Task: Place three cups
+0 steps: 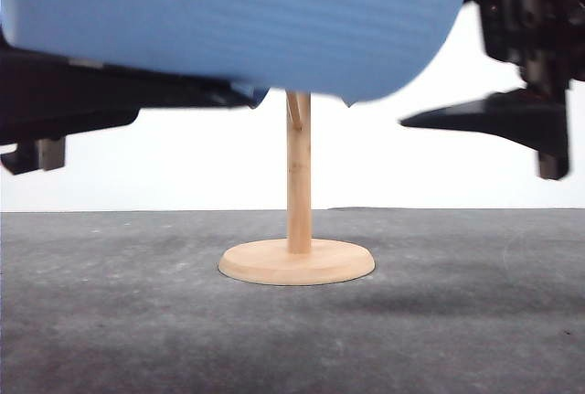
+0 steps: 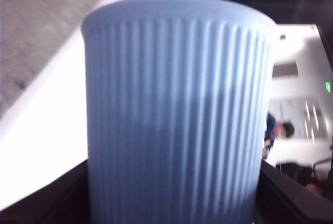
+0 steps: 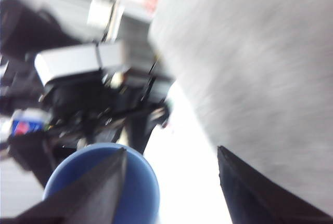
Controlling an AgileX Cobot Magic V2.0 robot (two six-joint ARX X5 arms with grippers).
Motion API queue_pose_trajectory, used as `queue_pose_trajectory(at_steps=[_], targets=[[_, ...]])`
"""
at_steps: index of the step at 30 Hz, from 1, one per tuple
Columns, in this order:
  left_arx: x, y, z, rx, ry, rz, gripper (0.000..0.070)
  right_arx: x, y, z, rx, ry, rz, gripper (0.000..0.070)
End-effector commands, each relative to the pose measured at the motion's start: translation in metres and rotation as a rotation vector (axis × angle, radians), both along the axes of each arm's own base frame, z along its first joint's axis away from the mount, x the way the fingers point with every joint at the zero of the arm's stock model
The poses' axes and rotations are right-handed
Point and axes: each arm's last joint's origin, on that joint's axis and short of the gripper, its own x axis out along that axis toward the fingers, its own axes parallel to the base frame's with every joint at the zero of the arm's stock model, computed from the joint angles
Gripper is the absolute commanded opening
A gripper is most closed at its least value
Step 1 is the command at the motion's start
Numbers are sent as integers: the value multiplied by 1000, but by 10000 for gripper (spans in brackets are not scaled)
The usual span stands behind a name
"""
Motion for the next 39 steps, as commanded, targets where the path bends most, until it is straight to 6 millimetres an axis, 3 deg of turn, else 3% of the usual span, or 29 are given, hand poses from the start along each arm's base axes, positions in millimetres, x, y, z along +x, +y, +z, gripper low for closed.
queue_pose_trajectory(at_steps=[1, 6, 14, 21, 28, 39], targets=[[3, -1, 3, 48, 99, 106, 424, 4, -10, 1, -4, -69, -32, 351], [11, -2, 9, 51, 193, 271, 424, 10, -31, 1, -14, -76, -136, 351], [25, -1, 16, 26, 398, 532, 435, 11, -34, 0, -29, -101, -156, 351], [39, 6, 22, -49, 442, 649, 435, 11, -34, 0, -35, -119, -154, 351], [58, 15, 16, -64, 460, 747, 434, 11, -34, 0, -52, -122, -166, 351], [99, 3, 7, -114, 469, 767, 434, 10, -34, -2, -61, -115, -164, 351]])
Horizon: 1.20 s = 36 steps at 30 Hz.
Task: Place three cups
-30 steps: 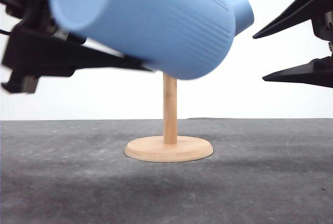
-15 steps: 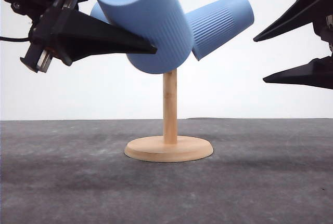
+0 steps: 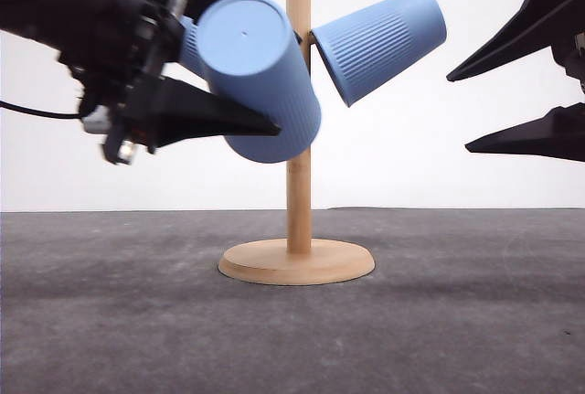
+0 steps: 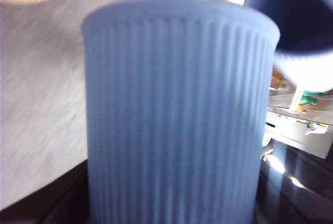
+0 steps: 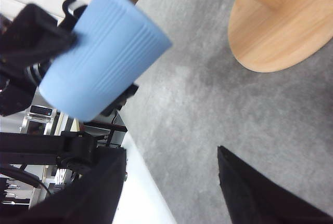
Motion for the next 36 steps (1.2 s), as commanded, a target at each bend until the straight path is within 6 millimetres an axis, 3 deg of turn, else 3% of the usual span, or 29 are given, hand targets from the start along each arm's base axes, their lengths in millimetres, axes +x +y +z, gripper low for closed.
queue_pose_trajectory(at_steps=[1, 12, 16, 18, 36], targets=[[9, -6, 3, -20, -21, -7, 434, 1, 0, 1, -6, -27, 6, 351], [39, -11, -14, 0, 56, 33, 442, 1, 1, 1, -7, -23, 7, 351], [42, -9, -15, -2, 56, 39, 584, 1, 1, 1, -7, -23, 7, 351], [42, -9, -14, -15, 44, 25, 607, 1, 1, 1, -7, -24, 7, 351], [34, -10, -17, -20, 34, -194, 609, 0, 0, 0, -9, -10, 8, 351]])
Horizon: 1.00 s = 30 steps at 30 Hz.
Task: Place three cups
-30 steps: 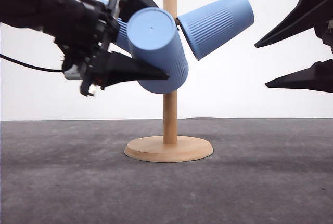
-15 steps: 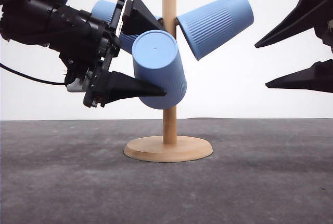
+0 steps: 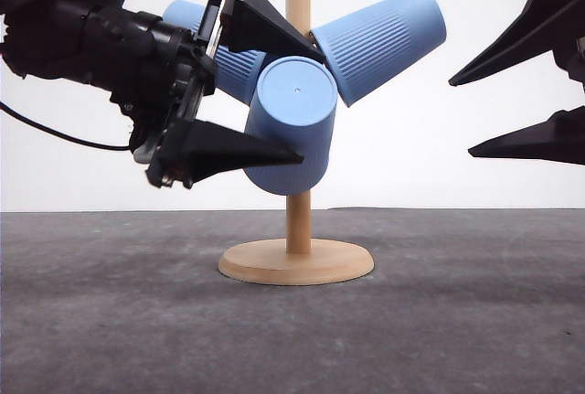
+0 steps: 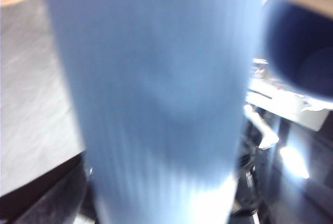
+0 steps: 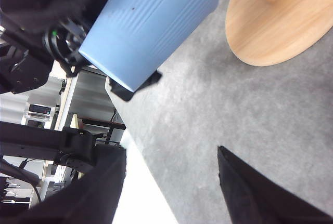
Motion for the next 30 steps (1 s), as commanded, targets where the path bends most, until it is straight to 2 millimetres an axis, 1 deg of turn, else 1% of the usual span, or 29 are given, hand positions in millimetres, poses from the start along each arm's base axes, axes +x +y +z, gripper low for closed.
queue_pose_trajectory(at_steps=[1, 5, 9, 18, 21, 24, 26, 27, 30], targets=[[-2, -2, 1, 10, -44, -53, 609, 2, 0, 2, -2, -21, 5, 351], [-8, -3, 4, 28, -80, -96, 608, 2, 0, 2, -2, -20, 5, 351], [-17, 1, 14, 45, -136, -122, 608, 2, 0, 2, -2, -20, 5, 351], [-47, 21, 42, 139, -389, -192, 595, 2, 0, 2, -2, -21, 5, 351], [-57, 32, 51, 225, -505, -167, 591, 2, 0, 2, -5, -32, 8, 351], [-67, 46, 59, 351, -626, -118, 582, 2, 0, 1, -17, -46, 4, 351], [-72, 56, 64, 440, -702, -87, 566, 3, 0, 0, -56, -53, -25, 351], [-75, 62, 66, 488, -738, -71, 547, 3, -1, 0, -84, -65, -42, 351], [-81, 80, 71, 608, -814, -28, 543, 3, -3, -2, -195, -91, -110, 351]])
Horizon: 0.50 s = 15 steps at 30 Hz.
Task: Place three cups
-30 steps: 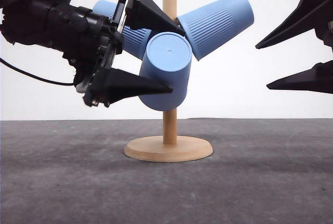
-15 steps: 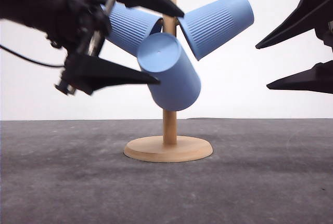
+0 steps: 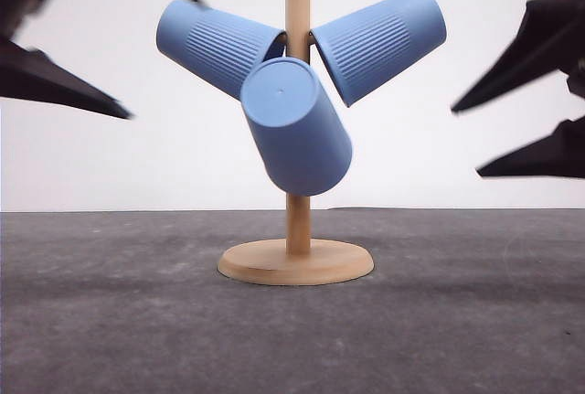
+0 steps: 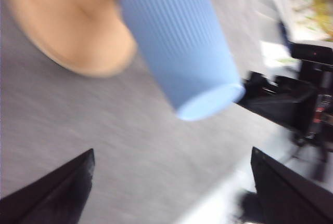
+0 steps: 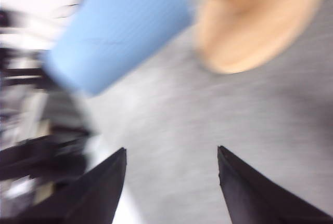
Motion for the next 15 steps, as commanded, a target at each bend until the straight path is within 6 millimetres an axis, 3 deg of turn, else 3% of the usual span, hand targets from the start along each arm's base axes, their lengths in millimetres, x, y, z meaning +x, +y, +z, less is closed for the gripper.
queue_pose_trajectory(at_steps=[1, 9, 15], targets=[[-1, 8, 3, 98, -116, -35, 543, 0, -1, 2, -83, -49, -26, 351], [-12, 57, -5, 211, -142, 126, 543, -26, -13, 26, -500, -180, -202, 352], [-22, 69, -20, 214, -166, 197, 541, -55, -20, 55, -665, -382, -333, 351]])
